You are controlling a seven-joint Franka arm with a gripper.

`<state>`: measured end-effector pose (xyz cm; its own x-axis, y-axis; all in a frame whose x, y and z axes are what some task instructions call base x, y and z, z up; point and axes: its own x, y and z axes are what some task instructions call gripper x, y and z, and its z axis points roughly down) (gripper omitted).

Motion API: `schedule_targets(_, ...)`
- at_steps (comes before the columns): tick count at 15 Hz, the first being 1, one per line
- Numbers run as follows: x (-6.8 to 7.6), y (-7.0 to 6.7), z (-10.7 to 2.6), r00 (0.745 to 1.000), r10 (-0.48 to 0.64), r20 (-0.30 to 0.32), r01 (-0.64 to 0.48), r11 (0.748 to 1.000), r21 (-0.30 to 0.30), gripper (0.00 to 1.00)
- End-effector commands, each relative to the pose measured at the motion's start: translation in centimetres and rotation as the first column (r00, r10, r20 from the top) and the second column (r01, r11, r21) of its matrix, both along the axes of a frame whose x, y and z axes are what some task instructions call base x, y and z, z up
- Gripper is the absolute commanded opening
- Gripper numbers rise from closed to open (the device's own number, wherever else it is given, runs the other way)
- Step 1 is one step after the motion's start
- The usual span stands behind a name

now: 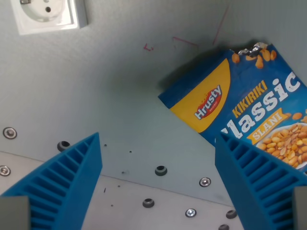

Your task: Rotate around base negative x

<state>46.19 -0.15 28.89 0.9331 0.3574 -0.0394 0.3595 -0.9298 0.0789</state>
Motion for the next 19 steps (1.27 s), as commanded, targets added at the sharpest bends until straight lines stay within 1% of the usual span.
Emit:
schedule_targets(1, -0.04, 0.34, 0.21, 1.000, -0.016, 0.004, 0.017, 0.980, -0.200, 1.00)
schedule_targets(10, -0.04, 0.34, 0.21, 1.000, -0.016, 0.003, 0.016, 0.949, -0.316, 1.00)
schedule_targets(19, -0.04, 0.34, 0.21, 1.000, -0.016, 0.002, 0.015, 0.904, -0.427, 1.00)
